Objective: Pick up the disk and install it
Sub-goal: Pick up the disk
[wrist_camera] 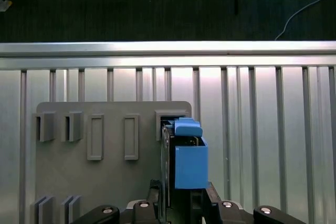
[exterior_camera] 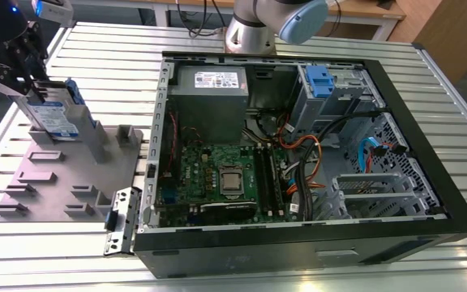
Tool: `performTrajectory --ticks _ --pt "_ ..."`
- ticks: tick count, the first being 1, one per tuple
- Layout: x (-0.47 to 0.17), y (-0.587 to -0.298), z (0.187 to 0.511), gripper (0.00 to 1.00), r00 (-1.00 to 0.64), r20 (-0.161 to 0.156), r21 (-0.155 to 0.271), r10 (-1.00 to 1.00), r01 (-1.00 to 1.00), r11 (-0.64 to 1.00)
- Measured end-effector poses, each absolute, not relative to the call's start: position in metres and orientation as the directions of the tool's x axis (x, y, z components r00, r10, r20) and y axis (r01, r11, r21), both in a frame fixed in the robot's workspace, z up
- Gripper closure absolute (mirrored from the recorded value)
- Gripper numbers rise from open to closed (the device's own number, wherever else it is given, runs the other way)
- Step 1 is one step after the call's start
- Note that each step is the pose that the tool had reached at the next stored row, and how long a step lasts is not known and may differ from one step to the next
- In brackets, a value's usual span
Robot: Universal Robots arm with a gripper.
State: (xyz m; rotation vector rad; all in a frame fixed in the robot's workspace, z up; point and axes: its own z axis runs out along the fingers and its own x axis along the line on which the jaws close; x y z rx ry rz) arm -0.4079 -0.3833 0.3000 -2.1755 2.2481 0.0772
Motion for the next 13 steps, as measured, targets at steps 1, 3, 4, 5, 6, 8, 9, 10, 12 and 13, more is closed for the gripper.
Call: performTrajectory --ticks 1,3,4,5,6,8,9,10,12,13 --pt "-0.4079 -0.3833 0.3000 0.56 -0.033 -0.043 0.027 -0.999 -0.999 0.032" --pt "-0.4078 -0.3833 0.3000 0.56 -0.033 -0.043 0.027 -0.999 -0.999 0.032" --pt "-0.4078 -0.3833 0.3000 0.58 -0.033 -0.043 0.027 -0.999 -0.999 0.032" --pt "-0.4078 -0.3834 0.3000 0.58 -0.033 -0.043 0.027 -0.999 -0.999 0.032" --pt "-0.4078 -0.3833 0.3000 0.58 -0.033 -0.043 0.027 -0.999 -0.999 0.032" --pt "-0.4077 -0.3833 0.3000 0.64 -0.033 -0.043 0.027 -0.999 -0.999 0.032" --pt "-0.4077 -0.3833 0.3000 0.64 -0.033 -0.043 0.027 -0.999 -0.999 0.032" --pt "-0.4077 -0.3833 0.3000 0.65 -0.033 -0.043 0.027 -0.999 -0.999 0.032" --pt "-0.4076 -0.3833 0.3000 0.65 -0.033 -0.043 0.027 -0.999 -0.999 0.032" --pt "-0.4074 -0.3833 0.3000 0.65 -0.033 -0.043 0.027 -0.999 -0.999 0.032"
